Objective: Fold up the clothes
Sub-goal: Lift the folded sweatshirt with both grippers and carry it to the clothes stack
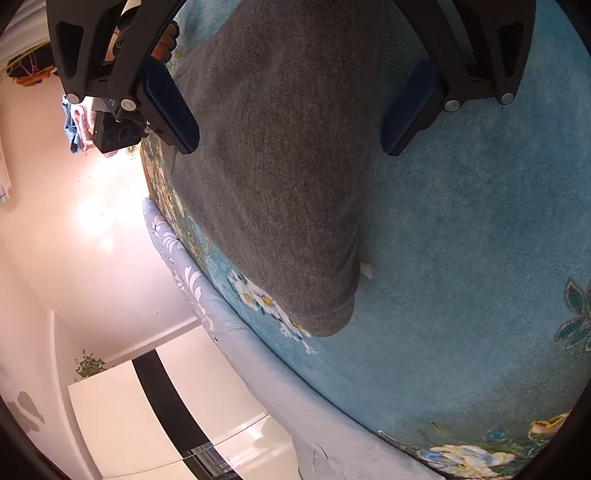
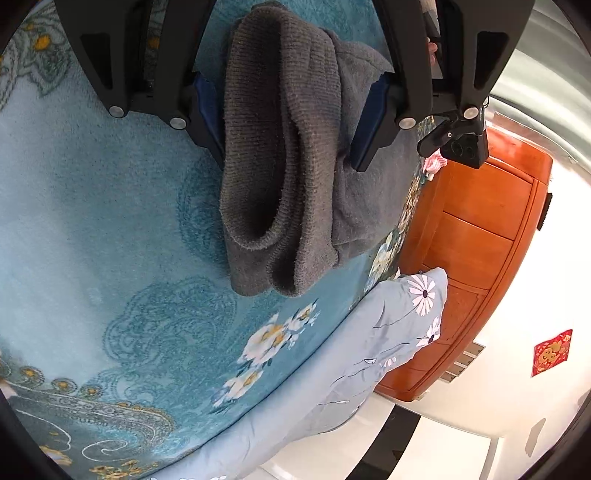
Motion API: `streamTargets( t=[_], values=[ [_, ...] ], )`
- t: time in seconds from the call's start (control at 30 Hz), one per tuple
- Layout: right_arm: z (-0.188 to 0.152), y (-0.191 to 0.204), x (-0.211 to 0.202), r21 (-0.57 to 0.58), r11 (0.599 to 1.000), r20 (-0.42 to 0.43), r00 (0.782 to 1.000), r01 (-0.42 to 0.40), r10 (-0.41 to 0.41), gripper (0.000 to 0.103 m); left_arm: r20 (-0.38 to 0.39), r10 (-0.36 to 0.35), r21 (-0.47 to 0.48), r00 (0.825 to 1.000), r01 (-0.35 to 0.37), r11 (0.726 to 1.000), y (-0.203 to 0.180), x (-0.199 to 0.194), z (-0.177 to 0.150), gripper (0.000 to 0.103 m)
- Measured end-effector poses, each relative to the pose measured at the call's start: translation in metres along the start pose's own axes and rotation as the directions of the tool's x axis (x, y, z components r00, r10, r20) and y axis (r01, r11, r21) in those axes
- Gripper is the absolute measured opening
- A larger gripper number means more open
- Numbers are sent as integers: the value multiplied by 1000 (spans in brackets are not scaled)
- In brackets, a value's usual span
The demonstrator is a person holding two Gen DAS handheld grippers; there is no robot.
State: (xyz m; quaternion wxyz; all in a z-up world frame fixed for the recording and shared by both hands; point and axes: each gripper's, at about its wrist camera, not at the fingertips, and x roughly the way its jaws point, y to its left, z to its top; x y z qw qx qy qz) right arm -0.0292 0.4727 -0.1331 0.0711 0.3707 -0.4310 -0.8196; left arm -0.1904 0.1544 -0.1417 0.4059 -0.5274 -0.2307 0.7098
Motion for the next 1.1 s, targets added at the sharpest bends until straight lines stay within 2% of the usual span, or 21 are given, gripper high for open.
streamTargets(
  t=[0.03, 0.07, 0.1, 0.13, 0.23, 0.33, 0.53, 0.73, 0.9, 1.1],
  values=[
    [0, 1, 0, -1, 1000, 1, 1000, 1, -1, 50, 2, 4, -3, 1000, -4, 1000, 0, -1, -2, 77],
    [-1, 2, -2, -2, 1000, 2, 1000, 2, -2, 44, 6, 25, -6, 1000, -25, 1000, 0, -2, -4, 70],
    [-1, 4, -3, -3, 1000, 4, 1000, 3, -3, 42, 13, 42, -3, 999, -42, 999, -1, -5, -6, 58],
    [-2, 6, -4, -7, 1000, 4, 1000, -2, 2, 36, 20, 49, 2, 999, -49, 999, -3, -8, -9, 53],
    [-4, 21, -13, -48, 999, 2, 1000, -8, 8, 33, 47, 68, 25, 997, -69, 997, -13, -20, -18, 46],
    [-7, 36, -27, -84, 996, 1, 999, -33, 33, 32, 73, 70, 58, 995, -74, 996, -33, -39, -32, 45],
    [-24, 56, -75, -135, 987, 15, 996, -82, 85, 32, 102, 40, 172, 994, -57, 983, -96, -71, -60, 45],
    [-38, 69, -153, -176, 979, 103, 987, -100, 120, 32, 127, 7, 285, 992, -43, 958, -159, -103, -88, 45],
    [-39, 71, -244, -226, 971, 194, 974, -72, 117, 32, 104, -53, 401, 993, 7, 916, -249, -94, -99, 45],
    [-19, 69, -370, -272, 960, 322, 946, 66, 26, 32, 39, -143, 534, 989, 101, 839, -375, -58, -109, 45]
  ],
)
